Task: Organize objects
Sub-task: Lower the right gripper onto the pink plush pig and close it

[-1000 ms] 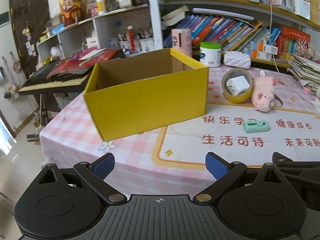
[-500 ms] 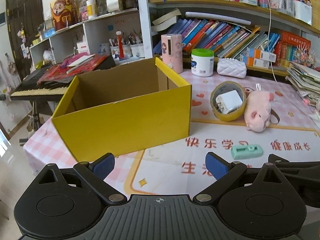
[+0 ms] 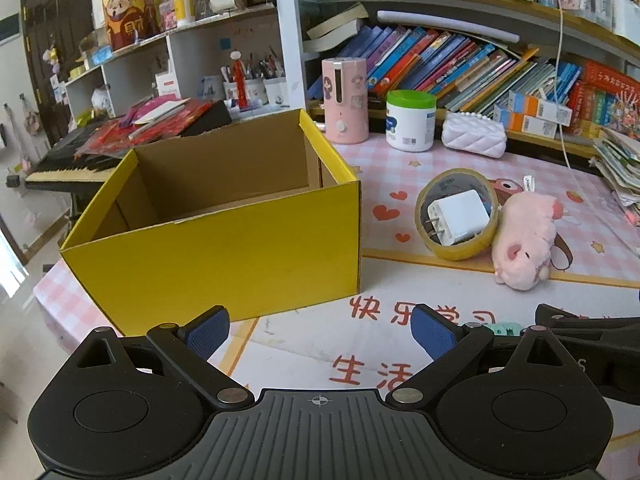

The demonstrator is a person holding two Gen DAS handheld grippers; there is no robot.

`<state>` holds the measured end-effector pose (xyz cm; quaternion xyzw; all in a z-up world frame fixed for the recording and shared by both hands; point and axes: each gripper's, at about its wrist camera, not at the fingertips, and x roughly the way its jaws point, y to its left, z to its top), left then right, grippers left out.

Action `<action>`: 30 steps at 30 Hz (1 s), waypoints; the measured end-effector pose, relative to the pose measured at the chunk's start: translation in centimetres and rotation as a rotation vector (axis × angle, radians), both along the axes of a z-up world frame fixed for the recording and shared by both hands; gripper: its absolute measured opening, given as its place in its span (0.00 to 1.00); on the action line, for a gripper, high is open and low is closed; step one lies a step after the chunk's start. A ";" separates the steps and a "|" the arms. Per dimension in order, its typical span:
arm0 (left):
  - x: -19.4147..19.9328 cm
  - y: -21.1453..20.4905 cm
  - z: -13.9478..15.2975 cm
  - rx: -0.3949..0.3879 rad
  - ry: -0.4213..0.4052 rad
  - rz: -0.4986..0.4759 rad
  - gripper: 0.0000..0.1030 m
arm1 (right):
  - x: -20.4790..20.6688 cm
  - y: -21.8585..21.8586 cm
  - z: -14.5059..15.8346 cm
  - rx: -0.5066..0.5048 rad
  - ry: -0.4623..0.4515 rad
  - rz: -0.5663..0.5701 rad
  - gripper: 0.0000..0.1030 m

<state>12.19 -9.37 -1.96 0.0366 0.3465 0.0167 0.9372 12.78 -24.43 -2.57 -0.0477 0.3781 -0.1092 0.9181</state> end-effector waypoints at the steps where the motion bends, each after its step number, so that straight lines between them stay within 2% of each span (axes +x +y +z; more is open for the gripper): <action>1: 0.1 -0.1 0.0 0.001 0.001 0.006 0.96 | 0.3 -0.2 -0.1 0.004 0.001 0.005 0.97; 13: 1.7 -1.6 -0.5 0.025 0.024 0.071 0.95 | 3.2 -1.8 -0.7 0.077 0.000 0.102 0.91; 21: 2.9 -3.1 -1.0 0.036 0.046 0.071 0.95 | 5.9 -4.9 -0.7 0.130 -0.047 0.022 0.90; 25: 3.1 -3.8 -1.2 0.035 0.049 0.056 0.95 | 7.7 -6.3 -1.3 0.164 -0.042 0.005 0.86; 30: 3.2 -4.2 -1.1 0.032 0.040 0.051 0.95 | 10.0 -7.5 -2.1 0.245 -0.025 0.017 0.85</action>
